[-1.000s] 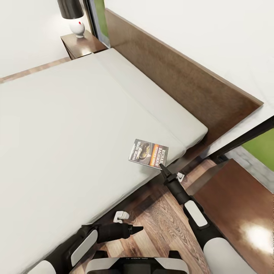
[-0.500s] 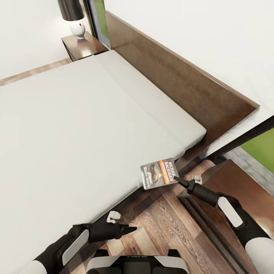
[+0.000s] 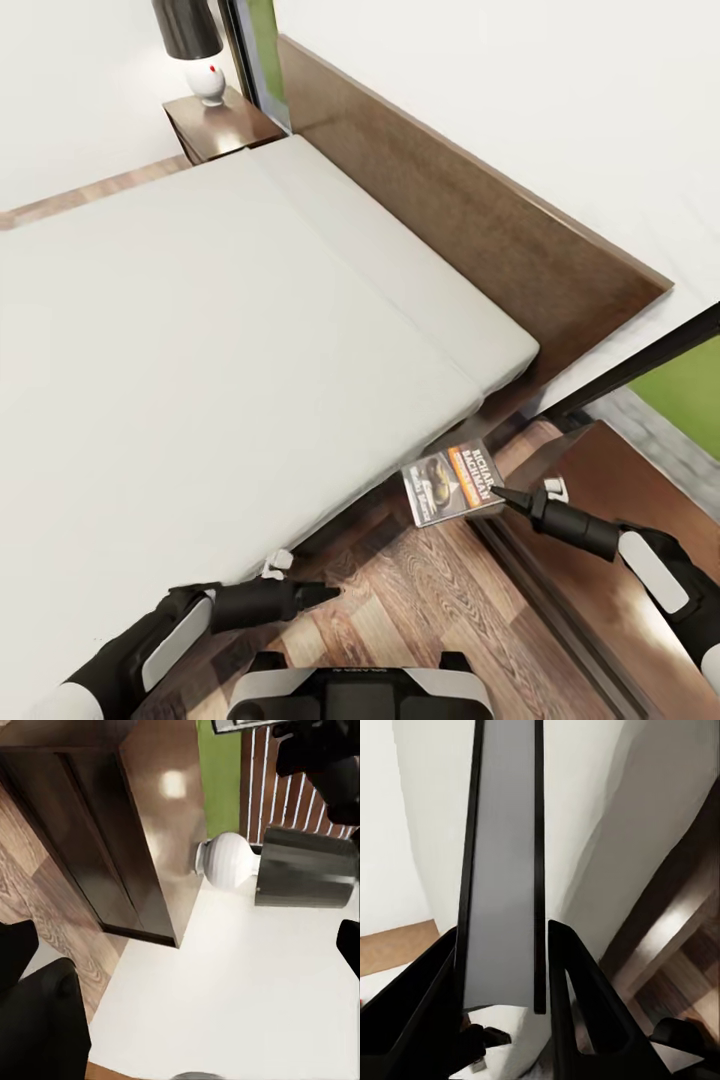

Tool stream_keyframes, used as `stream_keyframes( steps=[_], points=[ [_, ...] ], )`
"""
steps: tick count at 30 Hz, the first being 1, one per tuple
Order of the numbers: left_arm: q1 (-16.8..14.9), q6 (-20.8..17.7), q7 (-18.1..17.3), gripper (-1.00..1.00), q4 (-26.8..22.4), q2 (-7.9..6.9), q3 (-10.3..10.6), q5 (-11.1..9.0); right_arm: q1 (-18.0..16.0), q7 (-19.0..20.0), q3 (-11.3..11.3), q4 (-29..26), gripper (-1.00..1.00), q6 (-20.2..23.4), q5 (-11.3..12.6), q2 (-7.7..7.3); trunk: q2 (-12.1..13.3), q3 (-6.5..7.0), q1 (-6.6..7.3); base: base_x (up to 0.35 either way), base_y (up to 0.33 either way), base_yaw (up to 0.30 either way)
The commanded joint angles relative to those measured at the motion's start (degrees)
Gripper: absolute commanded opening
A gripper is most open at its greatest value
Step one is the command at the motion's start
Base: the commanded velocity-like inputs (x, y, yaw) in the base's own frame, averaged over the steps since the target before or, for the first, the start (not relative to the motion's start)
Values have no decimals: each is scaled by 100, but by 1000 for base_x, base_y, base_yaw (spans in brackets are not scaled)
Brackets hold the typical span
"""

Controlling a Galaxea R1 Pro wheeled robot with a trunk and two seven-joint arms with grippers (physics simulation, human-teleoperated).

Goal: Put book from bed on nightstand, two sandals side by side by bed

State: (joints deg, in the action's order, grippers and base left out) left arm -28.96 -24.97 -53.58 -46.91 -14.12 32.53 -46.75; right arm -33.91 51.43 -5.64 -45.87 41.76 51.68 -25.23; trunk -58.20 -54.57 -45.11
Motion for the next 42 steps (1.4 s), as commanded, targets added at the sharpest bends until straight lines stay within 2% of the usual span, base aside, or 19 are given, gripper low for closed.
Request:
stream_keyframes(
  steps=[1,3,4,5,6,9,12,25,39,42],
  points=[
    [-4,-51,-80,100,1,-83,-64,-62,-3,-6,-16,27,-100,32,40,-6,39,15,22,0,0,0],
    [-4,-52,-164,100,12,-180,-293,-67,-2,-9,-19,52,-100,28,-62,-7,119,51,66,0,0,0],
    [-4,-52,-193,100,83,-214,-461,-66,-1,-12,-21,61,-100,26,-250,-4,159,69,88,0,0,0],
    [-4,-52,-201,100,122,-219,-509,-65,-1,-13,-21,62,-100,26,-332,-3,199,87,110,0,0,0],
    [-4,-49,-212,100,193,-226,-592,-64,-1,-14,-23,65,-100,26,-511,1,239,105,132,0,0,0],
    [-4,-45,-223,100,294,-235,-714,-58,-1,-15,-22,66,-100,32,-975,8,359,159,198,0,0,0],
    [-4,-44,-225,100,323,-239,-748,-54,-1,-18,-18,64,-100,28,-1151,9,480,213,263,0,0,0],
    [-4,-44,-223,100,324,-222,-757,-45,-1,-19,-16,67,-100,21,-1212,1,1001,449,549,0,0,0],
    [-4,-35,-204,100,331,-214,-753,-33,-1,-19,-16,79,-100,6,-1212,1,1563,817,856,0,0,0],
    [-4,-15,-153,100,343,-214,-749,-23,-1,-28,-16,286,-100,-8,-1217,5,1683,898,922,0,0,0]
  ],
)
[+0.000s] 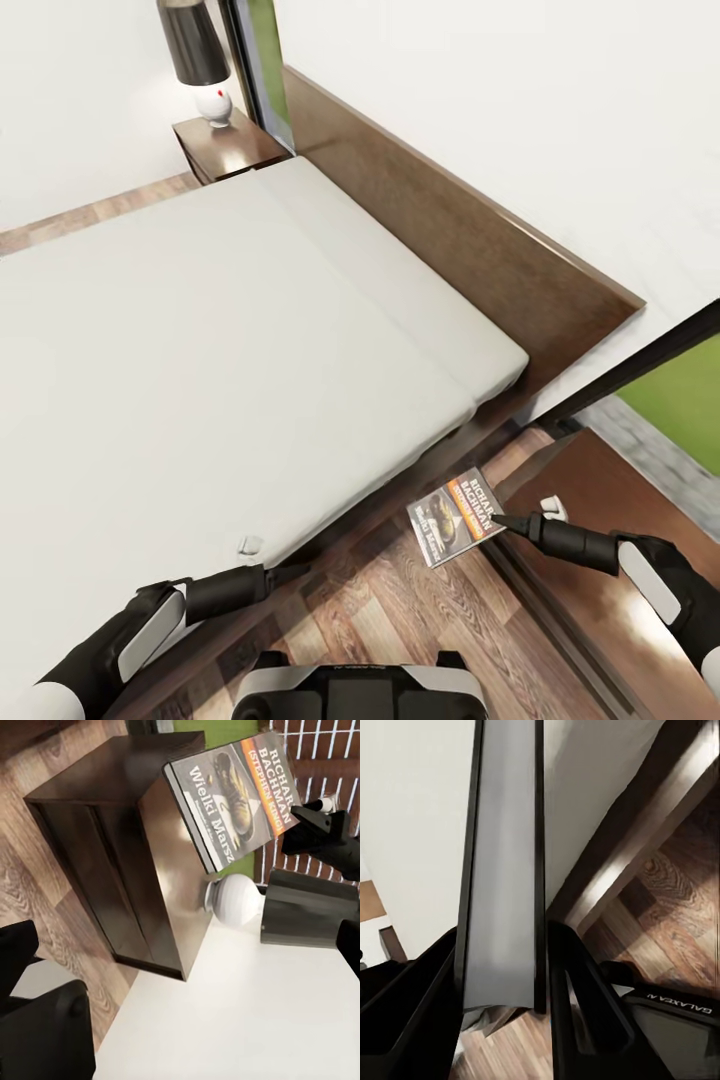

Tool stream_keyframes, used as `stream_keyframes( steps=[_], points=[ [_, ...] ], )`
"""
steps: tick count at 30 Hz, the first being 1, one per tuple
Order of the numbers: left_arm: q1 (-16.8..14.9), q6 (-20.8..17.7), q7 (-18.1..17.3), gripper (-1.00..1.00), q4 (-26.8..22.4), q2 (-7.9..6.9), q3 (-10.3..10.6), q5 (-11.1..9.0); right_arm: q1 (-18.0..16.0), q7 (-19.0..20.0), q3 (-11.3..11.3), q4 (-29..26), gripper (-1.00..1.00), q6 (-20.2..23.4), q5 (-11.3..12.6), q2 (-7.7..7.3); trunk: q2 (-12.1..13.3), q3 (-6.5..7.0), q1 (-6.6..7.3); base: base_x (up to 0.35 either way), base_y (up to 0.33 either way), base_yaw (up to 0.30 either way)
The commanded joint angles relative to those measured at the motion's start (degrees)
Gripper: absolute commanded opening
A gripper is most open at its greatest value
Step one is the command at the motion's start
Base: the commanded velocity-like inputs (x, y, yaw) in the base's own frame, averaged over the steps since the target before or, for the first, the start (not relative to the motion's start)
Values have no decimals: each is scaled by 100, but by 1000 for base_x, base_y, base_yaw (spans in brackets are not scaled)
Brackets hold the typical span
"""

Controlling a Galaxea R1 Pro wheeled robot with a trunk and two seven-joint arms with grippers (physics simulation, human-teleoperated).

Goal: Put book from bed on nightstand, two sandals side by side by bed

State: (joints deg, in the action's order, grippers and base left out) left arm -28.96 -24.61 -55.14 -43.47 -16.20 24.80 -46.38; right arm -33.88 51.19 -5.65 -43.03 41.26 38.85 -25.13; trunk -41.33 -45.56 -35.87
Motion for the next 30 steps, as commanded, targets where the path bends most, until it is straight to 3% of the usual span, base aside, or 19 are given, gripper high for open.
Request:
stream_keyframes(
  steps=[1,5,9,14,17,22,30],
  points=[
    [-4,-47,10,100,7,-6,24,-59,-4,-6,-15,57,-100,38,65,-4,37,24,21,0,0,0],
    [-4,-26,21,100,202,-11,25,-51,-4,-8,-15,373,-100,25,62,-1,197,133,109,0,0,0],
    [-4,89,8,100,831,-50,16,-42,-3,-11,-19,653,-100,10,61,-1,358,241,196,0,0,0],
    [-4,924,-98,100,1914,-128,3,-45,-4,-9,-23,1087,-100,-272,-78,30,558,377,306,0,0,0],
    [-4,1237,-350,100,2273,-144,6,-46,-4,-5,-24,1152,-100,-496,-225,39,679,459,372,0,0,0],
    [-4,1386,-824,100,2621,-154,8,-47,-4,-4,-24,1184,-100,-603,-309,46,839,577,460,0,0,0],
    [-4,1430,-933,100,2725,-127,25,-41,-4,-4,-24,1203,-100,-619,-325,52,839,651,460,0,0,0]
  ],
)
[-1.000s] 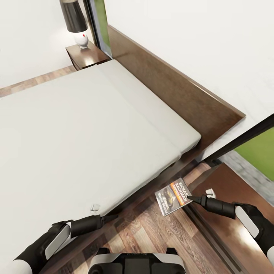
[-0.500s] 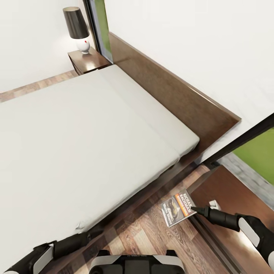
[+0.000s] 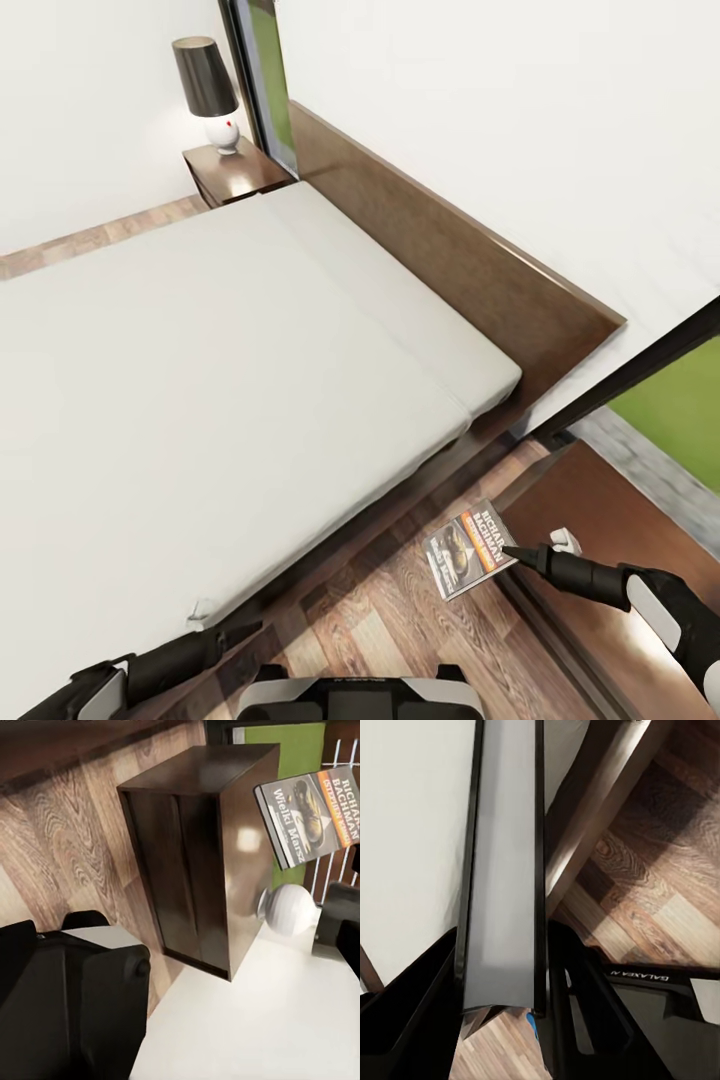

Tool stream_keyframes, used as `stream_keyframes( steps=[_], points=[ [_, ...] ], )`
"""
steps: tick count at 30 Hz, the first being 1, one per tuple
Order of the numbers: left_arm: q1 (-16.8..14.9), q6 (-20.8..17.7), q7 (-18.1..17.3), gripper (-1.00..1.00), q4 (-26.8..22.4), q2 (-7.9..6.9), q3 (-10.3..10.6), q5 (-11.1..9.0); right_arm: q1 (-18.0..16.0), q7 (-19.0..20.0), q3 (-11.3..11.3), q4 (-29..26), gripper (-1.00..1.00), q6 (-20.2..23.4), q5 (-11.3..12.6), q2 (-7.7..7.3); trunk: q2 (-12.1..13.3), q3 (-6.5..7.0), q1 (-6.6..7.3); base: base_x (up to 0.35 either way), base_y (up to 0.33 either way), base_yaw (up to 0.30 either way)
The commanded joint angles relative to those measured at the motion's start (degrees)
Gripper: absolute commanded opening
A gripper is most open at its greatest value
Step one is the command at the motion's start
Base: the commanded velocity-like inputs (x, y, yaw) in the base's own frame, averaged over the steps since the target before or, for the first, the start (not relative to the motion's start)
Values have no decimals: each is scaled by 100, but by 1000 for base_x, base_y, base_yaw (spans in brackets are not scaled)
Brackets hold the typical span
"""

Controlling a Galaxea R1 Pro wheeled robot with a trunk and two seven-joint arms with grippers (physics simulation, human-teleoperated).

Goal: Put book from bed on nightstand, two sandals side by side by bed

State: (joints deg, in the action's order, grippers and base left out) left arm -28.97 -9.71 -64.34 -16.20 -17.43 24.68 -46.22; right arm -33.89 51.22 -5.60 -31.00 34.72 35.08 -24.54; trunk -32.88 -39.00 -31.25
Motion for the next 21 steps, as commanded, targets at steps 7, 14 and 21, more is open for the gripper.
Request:
stream_keyframes(
  steps=[7,14,21],
  points=[
    [-3,71,-17,100,17,10,52,-54,-3,-7,-29,10,-100,35,52,-7,-6,60,-2,0,0,0],
    [-3,99,-11,100,20,13,56,-54,-3,-13,-29,539,-100,-14,-10,3,-6,124,-2,0,0,0],
    [-3,156,-1,100,63,58,67,-59,-3,6,-37,1675,-100,-955,-163,12,-6,189,-2,0,0,0]
  ],
)
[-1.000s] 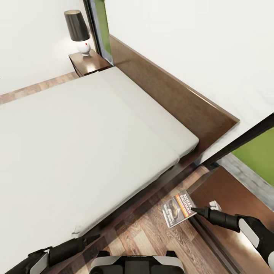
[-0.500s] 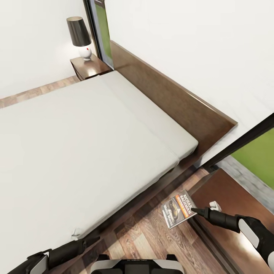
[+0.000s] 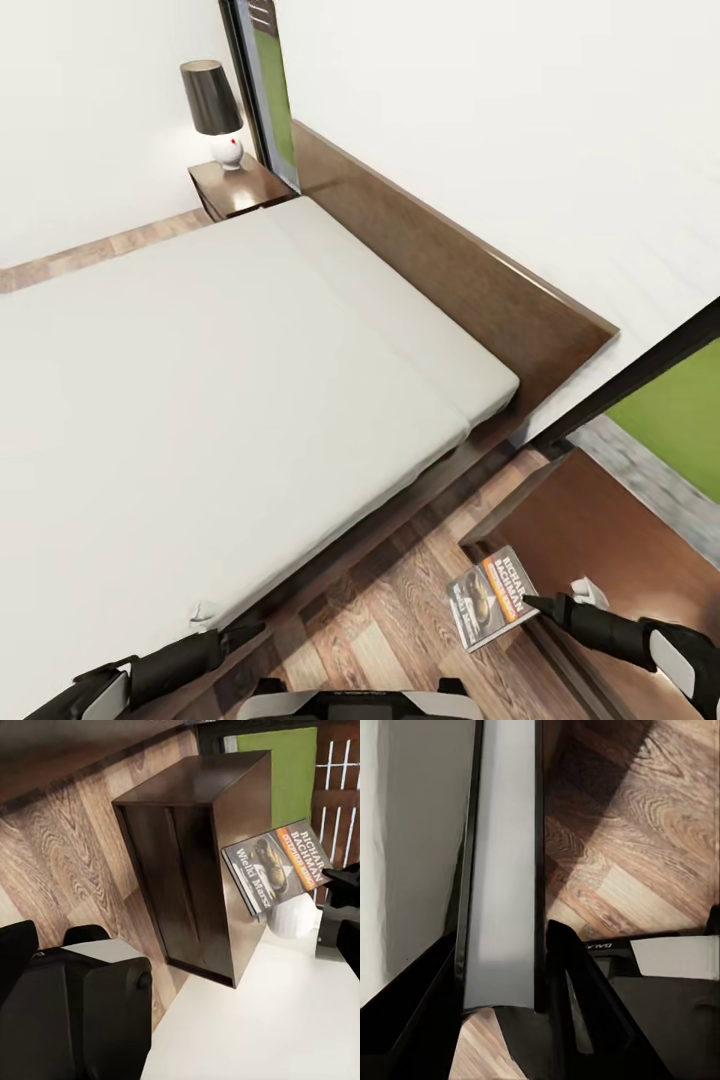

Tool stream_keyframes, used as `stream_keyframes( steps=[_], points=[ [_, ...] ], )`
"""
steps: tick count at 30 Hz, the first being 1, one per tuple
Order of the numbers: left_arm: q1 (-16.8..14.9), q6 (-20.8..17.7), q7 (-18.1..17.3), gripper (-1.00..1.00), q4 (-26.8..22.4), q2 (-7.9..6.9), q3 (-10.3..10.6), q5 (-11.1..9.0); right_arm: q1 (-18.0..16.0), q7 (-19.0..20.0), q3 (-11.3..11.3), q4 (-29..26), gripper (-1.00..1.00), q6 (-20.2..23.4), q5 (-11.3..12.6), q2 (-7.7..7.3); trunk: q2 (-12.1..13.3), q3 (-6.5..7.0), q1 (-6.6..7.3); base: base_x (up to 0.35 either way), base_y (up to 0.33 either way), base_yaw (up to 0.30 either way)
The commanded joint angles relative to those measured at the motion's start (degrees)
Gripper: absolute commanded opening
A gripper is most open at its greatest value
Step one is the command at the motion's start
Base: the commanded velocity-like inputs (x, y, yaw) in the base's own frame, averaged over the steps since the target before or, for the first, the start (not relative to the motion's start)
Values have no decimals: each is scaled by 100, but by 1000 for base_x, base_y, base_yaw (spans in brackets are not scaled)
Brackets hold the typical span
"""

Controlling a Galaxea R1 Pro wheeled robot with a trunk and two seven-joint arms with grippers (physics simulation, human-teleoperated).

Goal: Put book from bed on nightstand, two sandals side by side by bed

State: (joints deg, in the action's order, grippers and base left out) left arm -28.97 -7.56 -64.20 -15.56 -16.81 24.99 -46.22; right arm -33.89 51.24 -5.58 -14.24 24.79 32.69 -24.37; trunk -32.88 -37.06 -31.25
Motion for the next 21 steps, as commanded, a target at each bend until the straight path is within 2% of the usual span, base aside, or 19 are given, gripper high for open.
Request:
stream_keyframes(
  steps=[1,7,15,17,21],
  points=[
    [-3,-44,-14,100,23,8,36,-58,-4,5,-38,37,-100,-4,73,-5,-6,4,-2,0,0,0],
    [-3,191,-13,100,274,156,34,-46,-4,9,-36,263,-100,-176,61,-6,-6,60,-2,0,0,0],
    [-3,244,-21,100,306,194,41,-44,-4,12,-34,250,-100,-193,60,-6,-6,134,-2,0,0,0],
    [-3,245,-21,100,307,195,41,-45,-4,49,-33,151,-100,-183,61,-11,-6,153,-2,0,0,0],
    [-3,246,-16,100,307,253,49,-45,-4,458,4,-424,-100,-18,86,-20,-6,190,-2,0,0,0]
  ],
)
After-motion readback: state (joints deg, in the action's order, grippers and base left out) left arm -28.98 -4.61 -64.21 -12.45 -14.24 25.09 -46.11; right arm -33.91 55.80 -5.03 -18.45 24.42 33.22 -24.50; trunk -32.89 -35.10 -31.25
